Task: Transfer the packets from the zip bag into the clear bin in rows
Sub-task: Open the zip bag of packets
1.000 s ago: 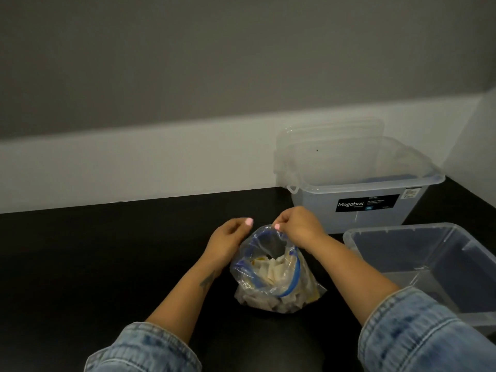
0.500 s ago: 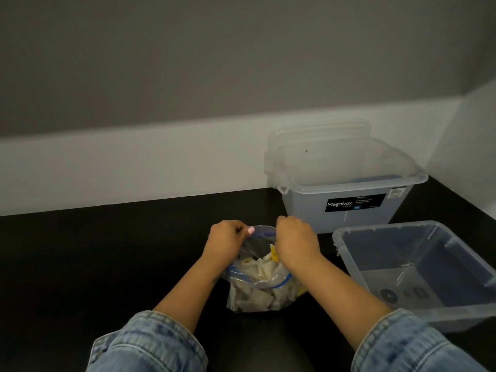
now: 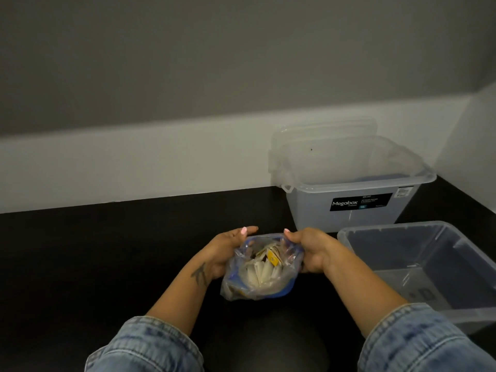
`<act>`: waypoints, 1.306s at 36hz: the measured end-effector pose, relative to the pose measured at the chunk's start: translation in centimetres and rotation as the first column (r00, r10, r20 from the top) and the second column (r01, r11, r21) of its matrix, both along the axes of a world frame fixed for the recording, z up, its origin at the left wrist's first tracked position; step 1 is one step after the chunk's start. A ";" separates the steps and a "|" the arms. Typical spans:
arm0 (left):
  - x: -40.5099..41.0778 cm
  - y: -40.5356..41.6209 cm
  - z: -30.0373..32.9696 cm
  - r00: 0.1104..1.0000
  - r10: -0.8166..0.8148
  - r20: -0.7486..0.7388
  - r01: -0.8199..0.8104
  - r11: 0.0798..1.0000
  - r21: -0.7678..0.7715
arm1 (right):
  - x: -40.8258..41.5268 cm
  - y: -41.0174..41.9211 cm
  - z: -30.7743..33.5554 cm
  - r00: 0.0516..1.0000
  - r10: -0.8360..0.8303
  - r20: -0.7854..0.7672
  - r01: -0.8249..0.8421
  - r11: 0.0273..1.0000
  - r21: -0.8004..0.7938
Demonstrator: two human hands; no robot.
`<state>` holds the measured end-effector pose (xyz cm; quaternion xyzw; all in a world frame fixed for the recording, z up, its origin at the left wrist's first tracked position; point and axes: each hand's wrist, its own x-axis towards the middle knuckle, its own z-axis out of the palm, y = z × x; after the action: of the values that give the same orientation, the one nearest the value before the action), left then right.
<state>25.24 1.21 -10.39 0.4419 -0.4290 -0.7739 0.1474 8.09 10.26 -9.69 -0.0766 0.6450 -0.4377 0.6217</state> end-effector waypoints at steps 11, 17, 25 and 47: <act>0.8 0.0 -3.0 0.914 0.381 -0.143 -0.313 0.883 0.350 | 1.2 -1.0 0.1 0.863 0.055 -0.502 -0.068 0.998 -0.008; -0.1 0.9 -3.2 0.891 0.442 -0.099 -0.370 0.837 0.403 | 2.2 -1.7 -0.4 0.677 0.207 -0.706 -0.163 0.978 0.131; 0.3 1.2 -1.6 0.942 0.273 0.197 -0.253 0.960 -0.122 | 1.2 -1.9 -0.4 0.711 0.083 -0.698 -0.042 0.996 0.075; -1.8 -0.9 1.1 0.926 0.046 0.375 0.056 0.965 -0.256 | 3.0 -0.9 -0.3 0.402 0.226 -0.887 -0.310 0.945 0.100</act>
<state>23.46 0.27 -9.29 0.5578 -0.5491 -0.6112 0.1173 11.09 9.39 -10.00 -0.4212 0.8346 -0.2523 0.2497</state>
